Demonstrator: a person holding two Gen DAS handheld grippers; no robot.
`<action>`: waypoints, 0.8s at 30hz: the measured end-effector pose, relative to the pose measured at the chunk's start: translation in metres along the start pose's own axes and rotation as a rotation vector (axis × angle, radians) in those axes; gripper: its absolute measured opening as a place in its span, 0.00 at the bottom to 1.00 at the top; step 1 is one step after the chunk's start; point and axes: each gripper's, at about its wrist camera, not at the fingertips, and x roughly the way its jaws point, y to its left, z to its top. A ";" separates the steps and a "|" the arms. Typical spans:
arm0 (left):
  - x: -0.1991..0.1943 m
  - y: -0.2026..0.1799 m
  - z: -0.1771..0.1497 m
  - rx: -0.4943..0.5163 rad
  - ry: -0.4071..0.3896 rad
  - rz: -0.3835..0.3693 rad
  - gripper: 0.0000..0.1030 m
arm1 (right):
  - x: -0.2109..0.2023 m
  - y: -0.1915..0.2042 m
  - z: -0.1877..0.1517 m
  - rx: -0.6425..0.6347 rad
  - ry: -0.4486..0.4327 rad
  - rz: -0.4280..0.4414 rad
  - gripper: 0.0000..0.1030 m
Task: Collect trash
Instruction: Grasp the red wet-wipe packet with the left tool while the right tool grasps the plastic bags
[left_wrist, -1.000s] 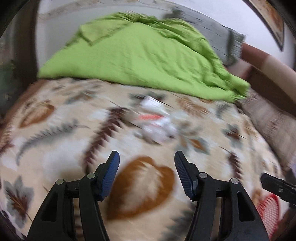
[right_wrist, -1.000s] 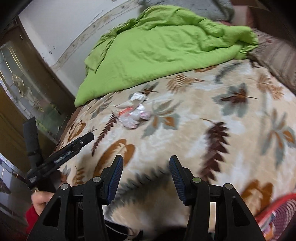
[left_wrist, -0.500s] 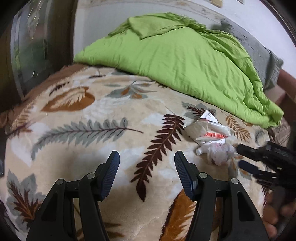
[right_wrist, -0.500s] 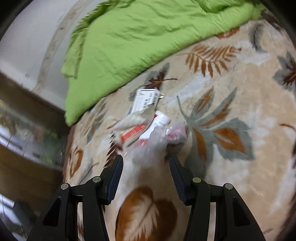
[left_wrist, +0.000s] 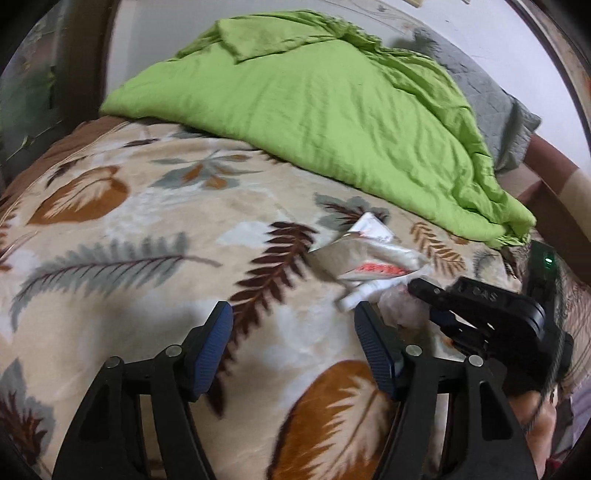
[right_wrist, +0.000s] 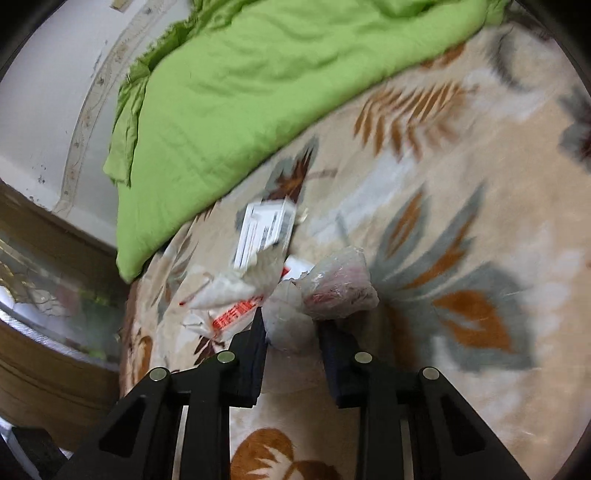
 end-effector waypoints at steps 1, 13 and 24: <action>0.003 -0.004 0.003 0.012 -0.001 -0.010 0.65 | -0.007 -0.001 0.000 0.003 -0.018 -0.005 0.28; 0.069 -0.083 0.038 0.508 0.062 -0.028 0.69 | -0.065 -0.023 0.017 0.059 -0.202 -0.087 0.28; 0.127 -0.089 0.043 0.623 0.145 -0.021 0.67 | -0.062 -0.019 0.020 0.055 -0.184 -0.045 0.28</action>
